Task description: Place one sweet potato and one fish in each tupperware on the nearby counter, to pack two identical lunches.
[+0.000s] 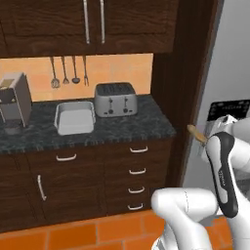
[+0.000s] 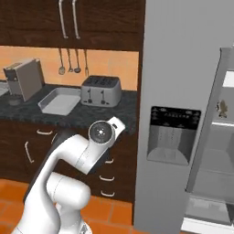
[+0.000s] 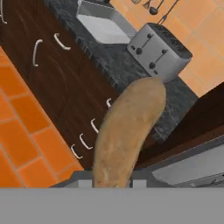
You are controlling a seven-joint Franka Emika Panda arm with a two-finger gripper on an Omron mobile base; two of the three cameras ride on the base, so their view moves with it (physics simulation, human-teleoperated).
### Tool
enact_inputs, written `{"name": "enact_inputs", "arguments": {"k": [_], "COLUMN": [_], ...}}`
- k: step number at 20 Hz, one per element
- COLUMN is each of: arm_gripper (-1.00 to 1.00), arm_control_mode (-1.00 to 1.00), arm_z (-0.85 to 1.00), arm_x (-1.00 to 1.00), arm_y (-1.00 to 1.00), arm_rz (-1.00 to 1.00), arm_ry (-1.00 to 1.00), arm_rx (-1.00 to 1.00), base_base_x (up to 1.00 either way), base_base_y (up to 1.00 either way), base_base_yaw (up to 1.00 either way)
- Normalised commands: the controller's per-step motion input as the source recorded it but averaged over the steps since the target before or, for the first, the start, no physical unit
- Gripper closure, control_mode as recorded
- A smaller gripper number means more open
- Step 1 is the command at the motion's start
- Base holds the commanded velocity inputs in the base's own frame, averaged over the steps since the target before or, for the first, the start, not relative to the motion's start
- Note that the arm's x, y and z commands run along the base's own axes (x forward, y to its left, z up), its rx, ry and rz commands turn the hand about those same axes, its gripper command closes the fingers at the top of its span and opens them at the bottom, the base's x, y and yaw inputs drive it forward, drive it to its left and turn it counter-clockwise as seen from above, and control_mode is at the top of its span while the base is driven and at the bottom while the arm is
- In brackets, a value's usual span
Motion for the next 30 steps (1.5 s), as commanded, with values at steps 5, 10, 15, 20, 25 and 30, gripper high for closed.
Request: {"name": "enact_inputs", "arguments": {"k": [5,10,15,20,25,30], "arm_gripper": [1.0,1.0,1.0,1.0,1.0,1.0], "arm_control_mode": [1.0,1.0,1.0,-1.0,-1.0,-1.0], "arm_z": [0.0,0.0,0.0,-0.2,-0.51,-0.35], "arm_x": [0.0,0.0,0.0,0.24,0.75,0.71], "arm_y": [0.0,0.0,0.0,0.22,-0.17,-0.63], "arm_rz": [0.0,0.0,0.0,-0.09,-0.1,-0.06], "arm_ry": [0.0,0.0,0.0,0.0,0.05,0.11], "arm_rx": [0.0,0.0,0.0,-0.07,-0.03,0.03], "base_base_x": [0.83,0.9,0.65,0.28,0.0,0.0], "base_base_y": [1.0,1.0,0.99,0.48,0.0,0.0], "base_base_yaw": [0.0,-0.09,-0.29,-0.16,0.0,0.0]}}
